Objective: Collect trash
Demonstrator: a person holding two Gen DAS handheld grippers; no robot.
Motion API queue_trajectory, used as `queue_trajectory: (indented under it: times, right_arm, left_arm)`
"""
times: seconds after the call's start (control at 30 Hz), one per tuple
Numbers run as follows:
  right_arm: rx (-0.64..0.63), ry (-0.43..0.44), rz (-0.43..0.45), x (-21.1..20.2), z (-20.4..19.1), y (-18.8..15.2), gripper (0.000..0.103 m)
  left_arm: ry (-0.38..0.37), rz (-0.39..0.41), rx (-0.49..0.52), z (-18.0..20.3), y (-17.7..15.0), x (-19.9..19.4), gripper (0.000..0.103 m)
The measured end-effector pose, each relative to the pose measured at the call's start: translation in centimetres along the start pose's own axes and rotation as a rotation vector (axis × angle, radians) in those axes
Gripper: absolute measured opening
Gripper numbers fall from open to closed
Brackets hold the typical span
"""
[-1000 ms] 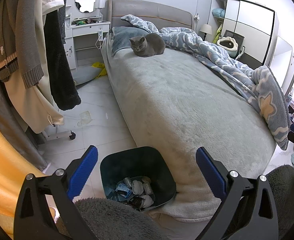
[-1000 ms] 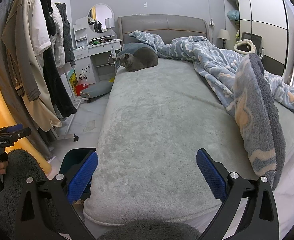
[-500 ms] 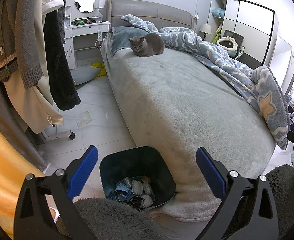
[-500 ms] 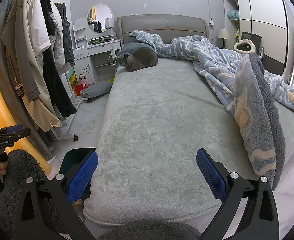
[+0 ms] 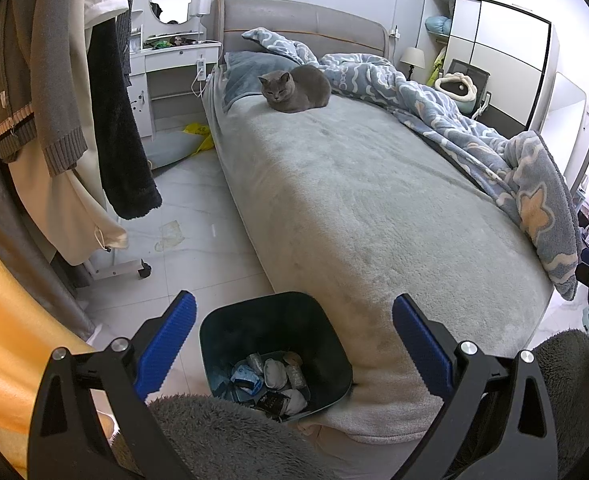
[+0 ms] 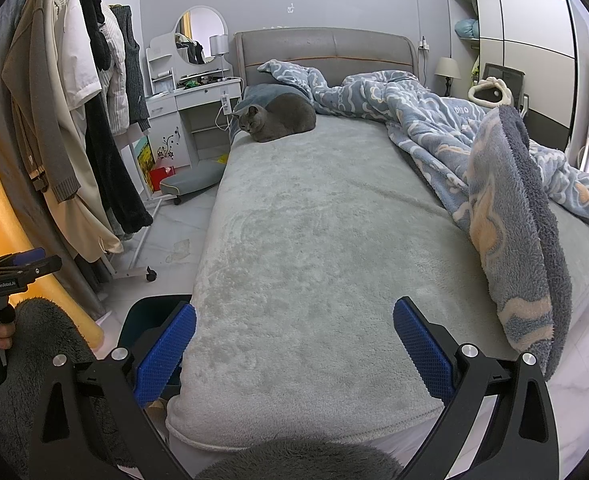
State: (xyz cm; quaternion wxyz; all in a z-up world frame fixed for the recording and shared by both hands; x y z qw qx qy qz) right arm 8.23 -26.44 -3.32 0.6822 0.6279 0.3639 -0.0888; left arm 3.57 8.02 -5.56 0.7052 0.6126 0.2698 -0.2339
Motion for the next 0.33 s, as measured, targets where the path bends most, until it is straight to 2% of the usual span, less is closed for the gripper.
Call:
queue_trajectory:
  times: [0.33]
  right_arm:
    - [0.001, -0.001, -0.001, -0.02, 0.02, -0.08, 0.100]
  left_arm:
    - [-0.012, -0.008, 0.015, 0.59, -0.74, 0.01, 0.100]
Point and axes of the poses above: each gripper's, at about its wrist camera, not at the fingertips, and x roughly the way its jaws point, z to its right, y to its top, the point moved 9 cm from there along x, roughly the way its jaws point
